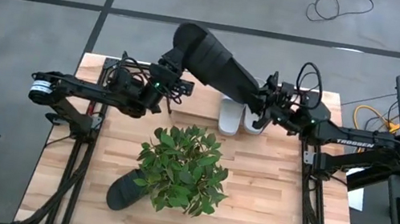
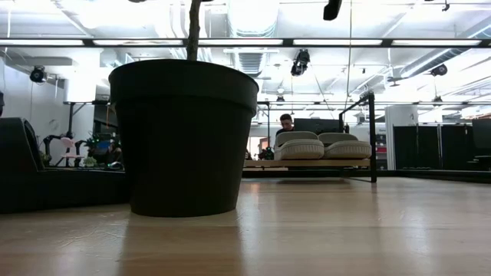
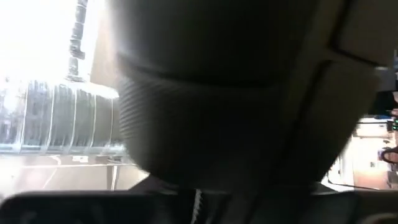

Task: Pick and place slides into the shelf
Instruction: Put the right black slide on the shelf

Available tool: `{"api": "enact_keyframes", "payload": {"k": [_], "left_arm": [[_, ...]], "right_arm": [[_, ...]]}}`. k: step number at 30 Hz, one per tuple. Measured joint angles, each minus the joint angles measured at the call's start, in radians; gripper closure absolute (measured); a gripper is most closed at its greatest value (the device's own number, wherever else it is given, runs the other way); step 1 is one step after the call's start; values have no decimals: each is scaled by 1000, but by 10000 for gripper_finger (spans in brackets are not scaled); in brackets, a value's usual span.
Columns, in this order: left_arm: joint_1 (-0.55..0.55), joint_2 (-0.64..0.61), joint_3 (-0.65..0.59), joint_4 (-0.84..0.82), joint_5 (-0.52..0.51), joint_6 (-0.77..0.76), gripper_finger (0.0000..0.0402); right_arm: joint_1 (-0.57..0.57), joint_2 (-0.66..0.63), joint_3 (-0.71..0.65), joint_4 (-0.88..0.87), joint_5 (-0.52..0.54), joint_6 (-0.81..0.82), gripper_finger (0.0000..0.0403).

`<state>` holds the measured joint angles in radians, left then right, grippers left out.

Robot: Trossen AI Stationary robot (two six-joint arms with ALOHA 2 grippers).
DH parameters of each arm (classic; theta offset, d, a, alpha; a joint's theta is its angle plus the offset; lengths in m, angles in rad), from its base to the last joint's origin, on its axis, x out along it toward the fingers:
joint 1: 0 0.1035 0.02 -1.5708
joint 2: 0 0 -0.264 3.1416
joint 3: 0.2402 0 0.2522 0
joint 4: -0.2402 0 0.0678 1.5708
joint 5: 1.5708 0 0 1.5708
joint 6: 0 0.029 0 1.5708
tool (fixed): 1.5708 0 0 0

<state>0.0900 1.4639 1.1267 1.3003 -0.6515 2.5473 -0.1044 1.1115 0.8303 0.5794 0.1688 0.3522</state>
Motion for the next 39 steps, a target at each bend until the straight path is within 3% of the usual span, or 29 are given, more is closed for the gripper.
{"api": "enact_keyframes", "payload": {"k": [4,8,17,24,27,33,36,39], "left_arm": [[1,0,0,-5,-34,-59,370],[3,-2,12,-36,-83,-203,370],[29,-39,12,-72,-122,-320,370],[64,-107,5,-95,-213,-344,370],[73,-167,-25,-283,-230,-464,370],[87,-306,-21,-868,-182,-907,370],[111,-351,-15,-1033,-156,-1056,370],[135,-400,-12,-1163,-64,-1199,371]], "right_arm": [[0,-3,13,1,-6,-19,348],[0,-4,32,-3,-7,-44,344],[4,-29,80,-14,-83,-99,227],[17,-93,80,-86,-110,-166,211],[38,-130,80,-141,-105,-206,211],[70,-179,80,-215,-101,-234,210],[79,-196,80,-230,-98,-262,214],[82,-201,80,-240,-99,-287,218]]}}
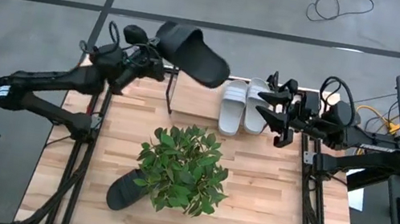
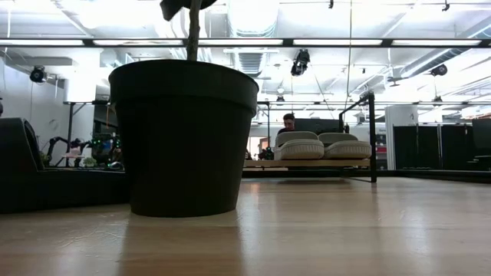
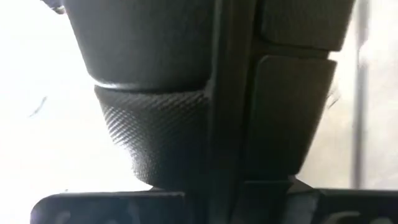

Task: Pick and place slides into the shelf
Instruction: Put the right black slide on the shelf

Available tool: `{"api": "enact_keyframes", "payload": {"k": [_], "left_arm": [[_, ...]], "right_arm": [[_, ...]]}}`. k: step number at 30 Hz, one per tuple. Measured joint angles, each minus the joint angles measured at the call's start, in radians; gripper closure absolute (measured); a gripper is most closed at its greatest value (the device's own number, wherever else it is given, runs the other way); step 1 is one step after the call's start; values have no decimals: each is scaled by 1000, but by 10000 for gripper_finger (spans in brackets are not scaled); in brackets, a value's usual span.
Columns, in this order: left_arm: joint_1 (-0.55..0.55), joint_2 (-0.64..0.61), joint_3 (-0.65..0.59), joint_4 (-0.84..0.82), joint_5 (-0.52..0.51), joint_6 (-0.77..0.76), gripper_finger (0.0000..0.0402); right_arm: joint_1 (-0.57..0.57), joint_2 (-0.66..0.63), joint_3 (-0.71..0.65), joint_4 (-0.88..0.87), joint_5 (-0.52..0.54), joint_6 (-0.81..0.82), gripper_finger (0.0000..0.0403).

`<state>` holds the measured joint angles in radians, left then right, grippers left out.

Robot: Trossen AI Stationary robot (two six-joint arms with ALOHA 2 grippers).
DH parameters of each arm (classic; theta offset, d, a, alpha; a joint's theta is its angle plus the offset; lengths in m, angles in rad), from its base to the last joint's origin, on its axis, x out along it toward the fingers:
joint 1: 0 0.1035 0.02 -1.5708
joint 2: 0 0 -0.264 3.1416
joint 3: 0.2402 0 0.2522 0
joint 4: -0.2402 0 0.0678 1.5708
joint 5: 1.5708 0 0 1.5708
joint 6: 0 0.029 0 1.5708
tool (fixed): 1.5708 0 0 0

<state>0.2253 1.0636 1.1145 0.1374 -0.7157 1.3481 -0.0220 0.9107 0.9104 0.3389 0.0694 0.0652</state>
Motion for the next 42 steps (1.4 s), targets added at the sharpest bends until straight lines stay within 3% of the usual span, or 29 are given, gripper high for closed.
{"api": "enact_keyframes", "payload": {"k": [7,9,14,16,23,29,35,42], "left_arm": [[77,-39,-1,-243,319,-187,371],[102,-31,1,-271,350,-192,371],[155,-2,-2,-284,350,-230,371],[170,9,-1,-284,350,-244,371],[181,12,6,-280,350,-243,371],[182,4,6,-279,351,-240,371],[187,1,12,-283,344,-217,371],[187,2,15,-280,344,-216,371]], "right_arm": [[5,7,0,-4,0,-31,226],[5,7,0,-4,-8,-74,227],[9,7,0,0,-203,-288,224],[22,8,0,0,-216,-398,222],[58,15,0,-51,-12,-796,203],[70,50,19,-96,142,-1019,179],[70,127,200,-410,187,-1074,173],[70,250,465,-634,259,-1195,172]]}}
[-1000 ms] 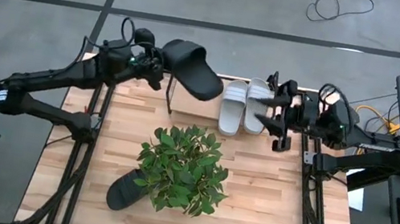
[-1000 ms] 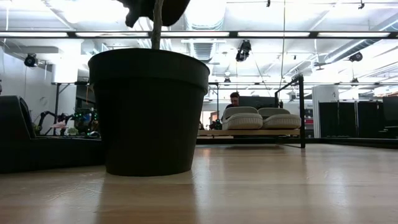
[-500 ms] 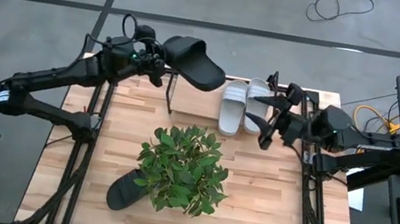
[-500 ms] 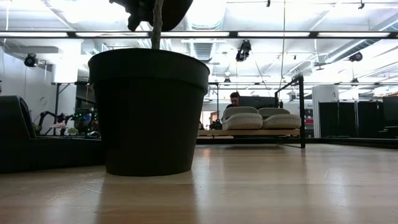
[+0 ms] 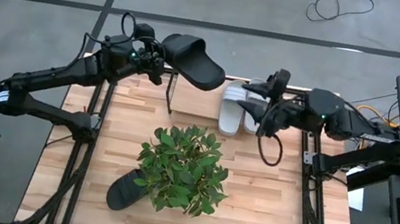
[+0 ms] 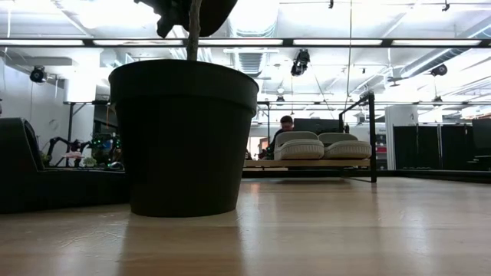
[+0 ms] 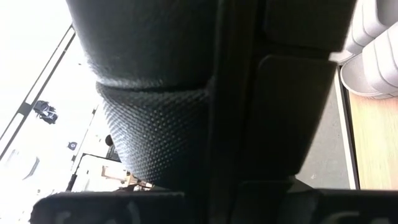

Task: Pick and place slides into the shelf
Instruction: Put the right black slide on the shelf

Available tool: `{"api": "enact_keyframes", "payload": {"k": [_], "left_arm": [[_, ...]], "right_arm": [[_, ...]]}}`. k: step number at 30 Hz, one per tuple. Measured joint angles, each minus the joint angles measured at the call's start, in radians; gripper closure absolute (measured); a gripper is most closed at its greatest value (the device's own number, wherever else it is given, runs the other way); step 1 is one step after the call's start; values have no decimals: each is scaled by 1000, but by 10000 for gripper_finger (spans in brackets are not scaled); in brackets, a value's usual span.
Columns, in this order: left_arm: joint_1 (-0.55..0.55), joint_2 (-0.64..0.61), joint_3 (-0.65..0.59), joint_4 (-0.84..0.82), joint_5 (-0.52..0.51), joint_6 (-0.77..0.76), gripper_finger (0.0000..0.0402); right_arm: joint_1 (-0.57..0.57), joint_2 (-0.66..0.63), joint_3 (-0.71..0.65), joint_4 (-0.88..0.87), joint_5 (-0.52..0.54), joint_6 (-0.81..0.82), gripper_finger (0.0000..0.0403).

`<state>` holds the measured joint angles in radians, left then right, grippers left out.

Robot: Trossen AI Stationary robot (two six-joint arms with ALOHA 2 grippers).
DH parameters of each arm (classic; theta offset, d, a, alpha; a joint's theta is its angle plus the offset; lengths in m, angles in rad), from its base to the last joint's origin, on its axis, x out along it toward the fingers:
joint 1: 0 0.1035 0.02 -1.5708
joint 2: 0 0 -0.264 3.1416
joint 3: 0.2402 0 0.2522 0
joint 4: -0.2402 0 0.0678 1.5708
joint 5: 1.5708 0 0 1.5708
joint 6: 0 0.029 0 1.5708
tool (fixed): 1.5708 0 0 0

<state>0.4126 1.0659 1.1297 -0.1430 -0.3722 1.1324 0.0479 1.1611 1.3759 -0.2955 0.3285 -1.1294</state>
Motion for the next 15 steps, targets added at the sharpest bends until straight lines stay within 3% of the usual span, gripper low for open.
{"api": "enact_keyframes", "payload": {"k": [8,15], "left_arm": [[1,1,-1,0,-2,2,371],[3,1,-2,3,-2,16,371]], "right_arm": [[0,123,176,-89,31,-87,172],[0,214,230,-91,46,-179,172]]}}
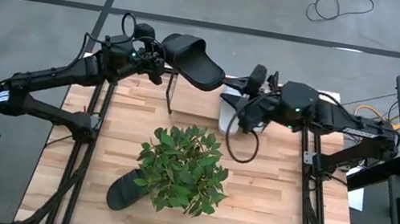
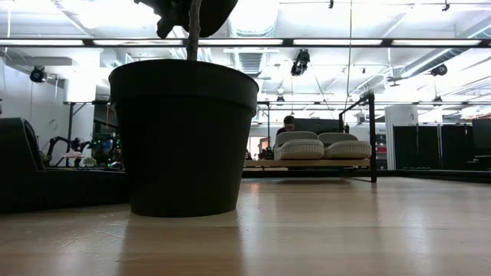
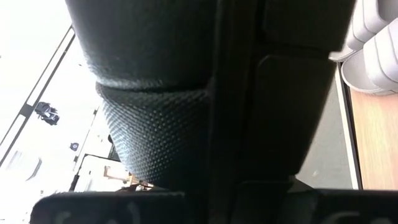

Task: Pick and place slides into the shelf
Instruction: Put the right black slide on the shelf

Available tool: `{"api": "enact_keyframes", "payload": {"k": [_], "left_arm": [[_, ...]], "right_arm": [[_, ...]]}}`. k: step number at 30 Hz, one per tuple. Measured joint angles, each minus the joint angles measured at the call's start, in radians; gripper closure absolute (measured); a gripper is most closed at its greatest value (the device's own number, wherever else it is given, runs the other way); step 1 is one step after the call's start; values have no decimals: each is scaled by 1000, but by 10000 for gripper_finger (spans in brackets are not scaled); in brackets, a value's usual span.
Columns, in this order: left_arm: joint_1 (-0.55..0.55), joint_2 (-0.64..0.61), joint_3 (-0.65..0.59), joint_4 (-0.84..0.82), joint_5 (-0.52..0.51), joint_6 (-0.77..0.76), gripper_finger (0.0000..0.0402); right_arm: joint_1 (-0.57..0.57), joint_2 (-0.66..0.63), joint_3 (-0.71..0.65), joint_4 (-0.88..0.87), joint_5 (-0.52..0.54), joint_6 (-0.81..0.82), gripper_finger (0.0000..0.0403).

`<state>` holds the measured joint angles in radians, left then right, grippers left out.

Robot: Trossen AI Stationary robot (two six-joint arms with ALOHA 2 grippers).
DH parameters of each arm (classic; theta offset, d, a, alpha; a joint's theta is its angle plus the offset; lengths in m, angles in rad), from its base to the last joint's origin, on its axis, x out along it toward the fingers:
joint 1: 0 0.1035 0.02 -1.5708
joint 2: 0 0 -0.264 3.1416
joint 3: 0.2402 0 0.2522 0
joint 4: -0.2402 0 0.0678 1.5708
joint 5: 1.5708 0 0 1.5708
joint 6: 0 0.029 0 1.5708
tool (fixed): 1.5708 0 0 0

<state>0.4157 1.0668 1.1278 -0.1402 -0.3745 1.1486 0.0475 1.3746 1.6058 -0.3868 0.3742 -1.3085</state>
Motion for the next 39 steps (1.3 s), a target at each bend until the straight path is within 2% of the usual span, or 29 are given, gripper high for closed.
{"api": "enact_keyframes", "payload": {"k": [12,17,24,27,29,34,35,39], "left_arm": [[2,7,-5,2,-1,9,372],[1,11,-4,0,0,15,372],[2,12,-4,2,-1,19,372],[2,12,-3,2,0,19,372],[2,12,-3,2,0,20,372],[2,12,-3,7,0,21,372],[2,12,-3,7,0,21,372],[2,12,-3,8,0,19,372]], "right_arm": [[-36,80,159,-14,11,-22,172],[-61,124,186,-111,10,-21,172],[-97,164,190,-70,12,-7,175],[-101,178,189,-72,11,30,197],[-101,181,189,-91,11,48,226],[-101,186,188,-127,10,42,331],[-102,187,187,-126,10,36,342],[-103,185,187,-119,8,33,342]]}}
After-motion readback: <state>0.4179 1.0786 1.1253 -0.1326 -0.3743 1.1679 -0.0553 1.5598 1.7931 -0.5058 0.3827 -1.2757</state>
